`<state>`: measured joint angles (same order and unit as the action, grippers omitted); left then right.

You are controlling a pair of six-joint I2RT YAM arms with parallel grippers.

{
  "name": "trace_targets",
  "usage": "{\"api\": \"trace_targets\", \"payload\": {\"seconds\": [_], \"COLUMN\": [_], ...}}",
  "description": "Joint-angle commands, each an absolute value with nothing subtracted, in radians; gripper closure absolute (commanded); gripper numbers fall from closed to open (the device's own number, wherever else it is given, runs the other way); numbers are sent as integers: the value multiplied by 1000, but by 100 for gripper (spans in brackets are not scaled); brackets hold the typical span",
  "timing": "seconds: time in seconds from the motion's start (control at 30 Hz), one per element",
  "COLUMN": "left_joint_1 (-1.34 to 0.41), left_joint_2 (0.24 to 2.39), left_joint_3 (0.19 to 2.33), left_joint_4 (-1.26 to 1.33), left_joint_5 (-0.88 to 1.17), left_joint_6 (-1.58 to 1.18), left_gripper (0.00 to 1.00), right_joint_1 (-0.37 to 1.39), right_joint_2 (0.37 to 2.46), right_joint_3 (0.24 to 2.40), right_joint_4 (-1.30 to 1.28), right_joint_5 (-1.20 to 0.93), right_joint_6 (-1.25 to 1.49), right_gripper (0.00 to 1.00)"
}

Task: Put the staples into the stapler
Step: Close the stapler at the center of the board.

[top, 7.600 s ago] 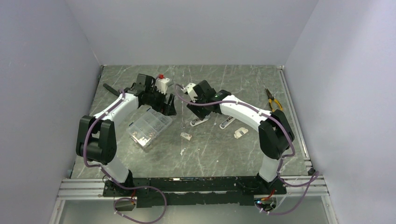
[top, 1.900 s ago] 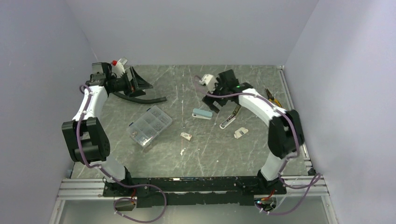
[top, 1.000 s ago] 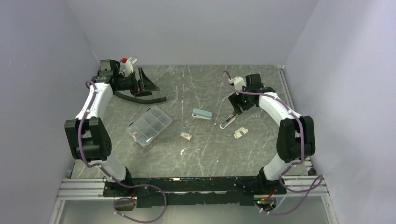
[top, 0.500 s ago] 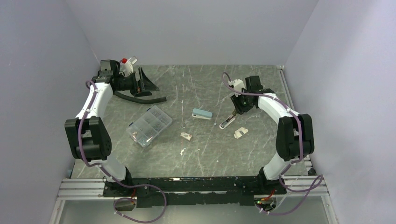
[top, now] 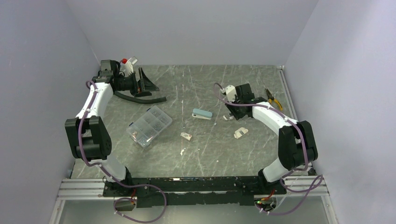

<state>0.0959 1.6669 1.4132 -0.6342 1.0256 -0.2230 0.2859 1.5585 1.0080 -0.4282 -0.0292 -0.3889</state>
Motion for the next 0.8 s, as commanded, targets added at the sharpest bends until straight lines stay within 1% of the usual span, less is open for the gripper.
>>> {"api": "trace_targets", "payload": {"seconds": [0.0, 0.13, 0.23, 0.4, 0.47, 0.63, 0.77], "left_joint_1": [97, 96, 89, 83, 83, 83, 83], "left_joint_2": [1653, 1655, 1658, 1676, 1685, 1704, 1716], "left_joint_3": [1420, 1423, 1430, 1442, 1449, 1457, 1465], "left_joint_4": [-629, -634, -646, -659, -661, -660, -661], "left_joint_5": [1025, 1009, 992, 976, 978, 979, 979], "left_joint_6": [-208, -198, -183, -157, -156, -158, -149], "left_gripper": [2, 2, 2, 2, 2, 2, 2], "right_joint_1": [325, 355, 376, 382, 382, 382, 381], "right_joint_2": [1517, 1511, 1504, 1476, 1470, 1457, 1461], "right_joint_3": [1004, 1022, 1036, 1052, 1056, 1059, 1063], "right_joint_4": [-392, -414, -441, -528, -560, -638, -667], "right_joint_5": [58, 78, 62, -70, -123, -255, -272], "right_joint_6": [-363, -362, -368, -460, -512, -644, -770], "right_gripper": [59, 42, 34, 19, 16, 13, 12]}}
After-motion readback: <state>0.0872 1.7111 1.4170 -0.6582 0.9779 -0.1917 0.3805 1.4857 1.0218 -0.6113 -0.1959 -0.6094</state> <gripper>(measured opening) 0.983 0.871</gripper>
